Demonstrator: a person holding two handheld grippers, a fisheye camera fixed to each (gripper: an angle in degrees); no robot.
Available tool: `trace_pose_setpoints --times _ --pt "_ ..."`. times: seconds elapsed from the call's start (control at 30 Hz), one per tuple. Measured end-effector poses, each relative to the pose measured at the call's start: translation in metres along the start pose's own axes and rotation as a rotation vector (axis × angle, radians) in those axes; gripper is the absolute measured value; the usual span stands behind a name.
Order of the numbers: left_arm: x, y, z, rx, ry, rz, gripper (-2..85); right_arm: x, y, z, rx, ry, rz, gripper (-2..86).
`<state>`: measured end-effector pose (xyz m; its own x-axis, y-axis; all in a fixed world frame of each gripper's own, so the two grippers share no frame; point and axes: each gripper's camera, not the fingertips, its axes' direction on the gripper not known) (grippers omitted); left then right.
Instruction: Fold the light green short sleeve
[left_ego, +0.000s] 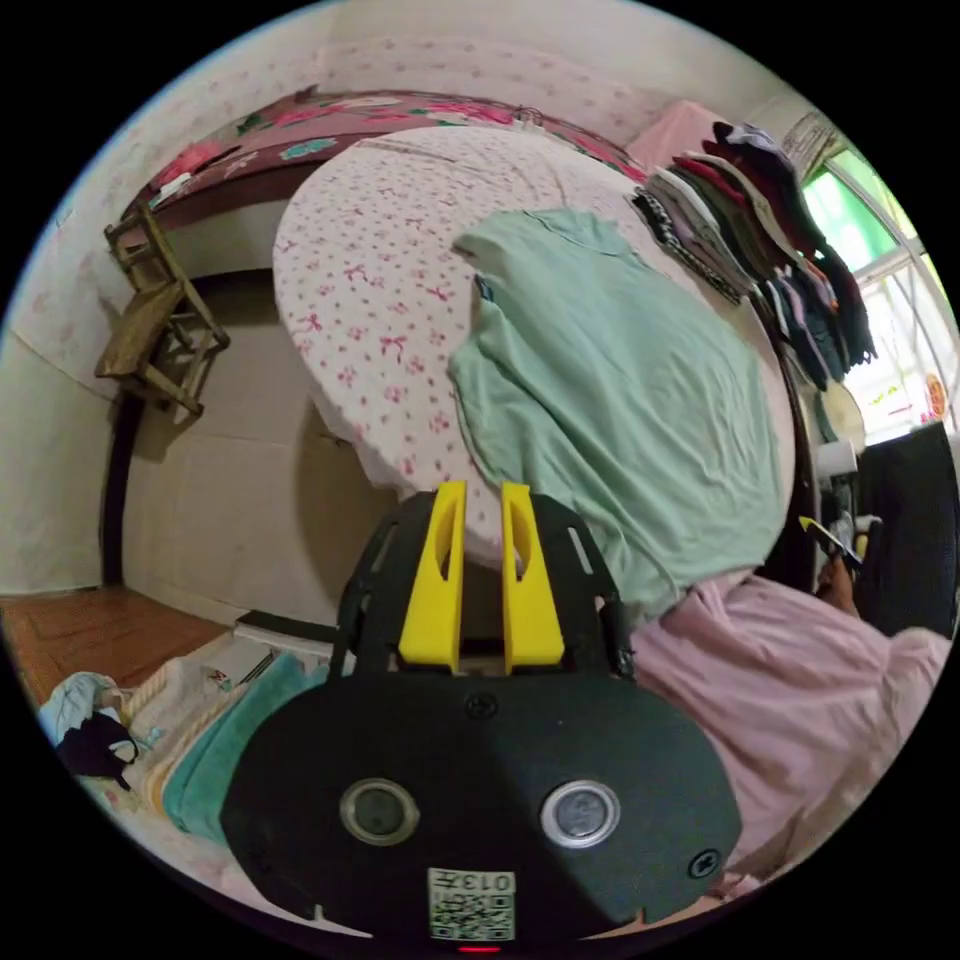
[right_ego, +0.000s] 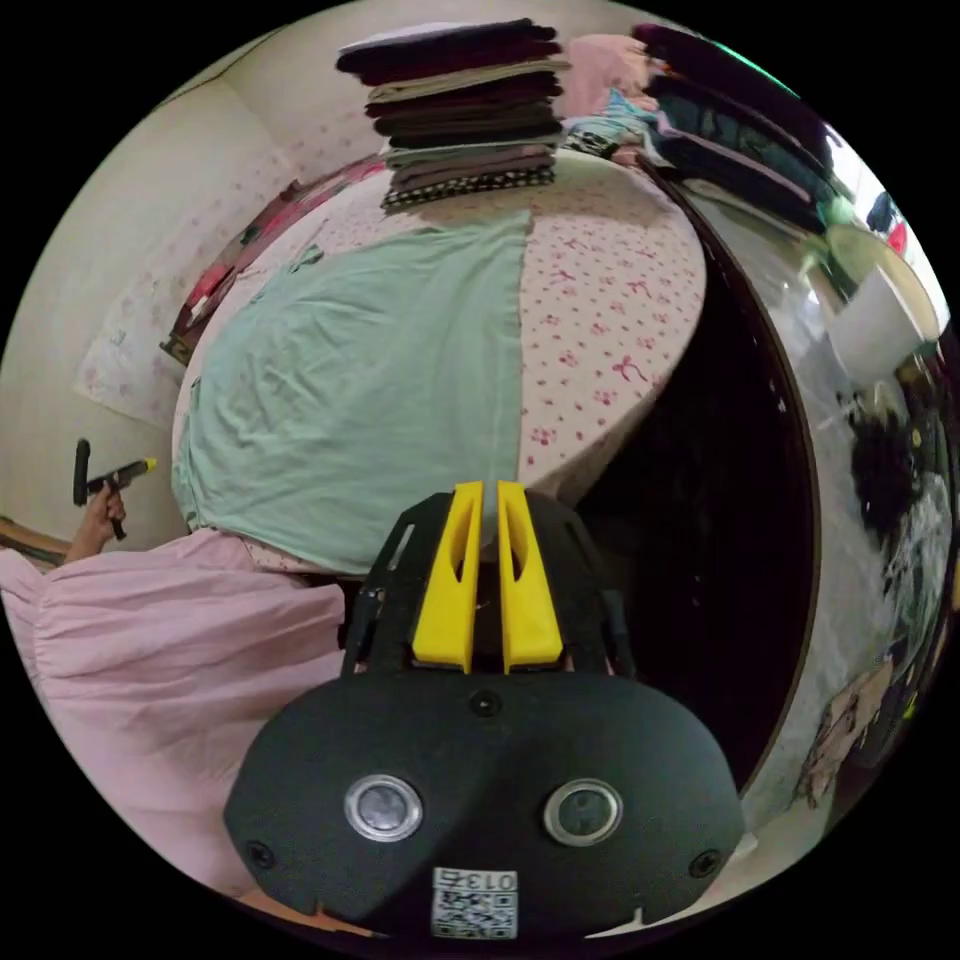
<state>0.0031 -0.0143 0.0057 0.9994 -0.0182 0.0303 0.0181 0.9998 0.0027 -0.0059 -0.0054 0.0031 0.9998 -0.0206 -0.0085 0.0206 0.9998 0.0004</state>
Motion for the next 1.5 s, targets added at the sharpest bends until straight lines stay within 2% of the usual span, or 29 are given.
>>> trace_pose_setpoints --times 0.2,0.3,0.4,0.53,0.63,0.7,0.77,0.93,1.07,1.33,1.5 --pt "0.019 -0.046 0.034 -0.058 -0.105 -0.059 8.1 -0.046 -0.048 0.041 -0.053 0.062 -0.12 1.1" --pt "0.037 -0.046 0.041 -0.059 -0.194 -0.008 3.9 -0.058 -0.062 0.062 -0.098 0.113 -0.14 0.6" --pt "0.044 -0.042 0.038 -0.074 -0.19 0.022 1.2 -0.062 -0.068 0.084 -0.154 0.12 -0.148 0.4" --pt "0.039 -0.013 0.0 0.03 -0.254 -0.016 0.3 -0.059 -0.07 0.095 -0.141 0.116 -0.137 0.3" --pt "0.011 0.013 -0.001 0.035 -0.196 -0.099 0.1 -0.053 -0.071 0.101 -0.117 0.086 -0.121 0.3" --pt "-0.014 0.029 0.021 -0.041 -0.189 -0.217 -0.1 -0.051 -0.073 0.105 -0.113 0.074 -0.115 0.3" --pt "-0.021 0.04 0.029 -0.09 -0.181 -0.236 -0.1 -0.048 -0.078 0.11 -0.135 0.072 -0.119 0.4" --pt "-0.017 0.057 0.002 0.06 -0.193 -0.243 0.2 -0.035 -0.087 0.101 -0.072 0.083 -0.093 0.8" --pt "0.007 0.018 -0.005 0.114 -0.172 -0.152 1.6 -0.017 -0.119 0.096 0.015 0.085 -0.073 1.7" --pt "0.076 -0.123 0.018 0.126 -0.118 0.025 5.7 0.011 -0.27 0.128 0.072 0.075 -0.101 5.0" --pt "0.133 -0.204 0.049 0.08 -0.219 0.194 6.9 0.021 -0.336 0.156 0.038 0.079 -0.127 5.9"
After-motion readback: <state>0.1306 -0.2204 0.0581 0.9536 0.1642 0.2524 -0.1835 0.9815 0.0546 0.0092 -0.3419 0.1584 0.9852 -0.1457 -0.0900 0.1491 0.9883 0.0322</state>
